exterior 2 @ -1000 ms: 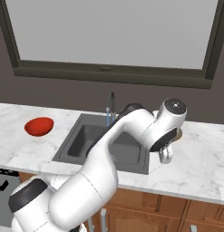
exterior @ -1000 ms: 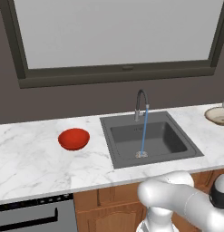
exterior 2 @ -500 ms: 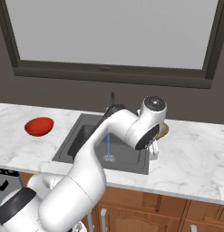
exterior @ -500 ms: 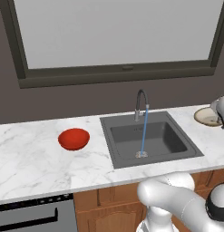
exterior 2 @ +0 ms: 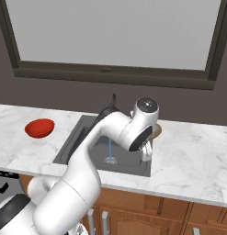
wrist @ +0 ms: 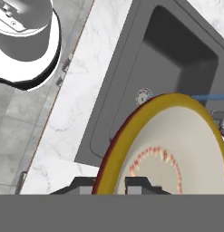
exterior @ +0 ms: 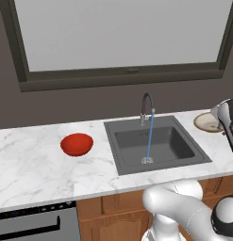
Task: Rinse each bowl for a few seconds and place them down in the sink or on the counter.
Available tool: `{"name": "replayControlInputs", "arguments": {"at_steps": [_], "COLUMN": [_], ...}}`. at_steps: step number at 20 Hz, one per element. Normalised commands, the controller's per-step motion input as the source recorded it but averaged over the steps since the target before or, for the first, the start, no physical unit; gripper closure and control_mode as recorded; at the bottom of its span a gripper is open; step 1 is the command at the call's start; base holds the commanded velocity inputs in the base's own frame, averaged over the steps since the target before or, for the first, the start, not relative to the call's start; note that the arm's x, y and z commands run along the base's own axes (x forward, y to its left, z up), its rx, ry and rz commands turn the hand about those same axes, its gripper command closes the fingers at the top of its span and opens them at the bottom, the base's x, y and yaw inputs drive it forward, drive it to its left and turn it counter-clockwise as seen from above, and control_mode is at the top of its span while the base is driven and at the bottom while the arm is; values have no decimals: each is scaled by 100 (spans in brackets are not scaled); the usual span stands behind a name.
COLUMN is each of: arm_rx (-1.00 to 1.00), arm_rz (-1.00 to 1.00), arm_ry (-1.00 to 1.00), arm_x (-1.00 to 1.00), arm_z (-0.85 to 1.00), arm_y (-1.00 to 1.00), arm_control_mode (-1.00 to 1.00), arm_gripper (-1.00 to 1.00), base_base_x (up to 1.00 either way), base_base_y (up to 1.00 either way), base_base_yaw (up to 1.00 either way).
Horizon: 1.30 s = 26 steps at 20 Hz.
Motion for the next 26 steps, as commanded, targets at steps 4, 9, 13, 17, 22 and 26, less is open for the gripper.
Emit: {"name": "replayControlInputs", "arguments": {"at_steps": [4,9,13,17,22,26], "arm_rx": [2,3,8,11,14,13], "arm_rz": [2,0,0,0,0,0], "arm_ry": [0,3,4,6,9,6], "arm_x": [8,11,11,14,23,21], "arm_z": [-3,-10,-12,-16,-23,-22], "arm_y": [28,36,30,29,23,23], "arm_control_mode": [-100,-100,-100,-100,-100,-100], "arm_gripper": [100,100,100,100,100,100], "base_base_x": [0,0,0,0,0,0], "base_base_y": [0,0,0,0,0,0], "base_base_yaw": [0,0,0,0,0,0]}}
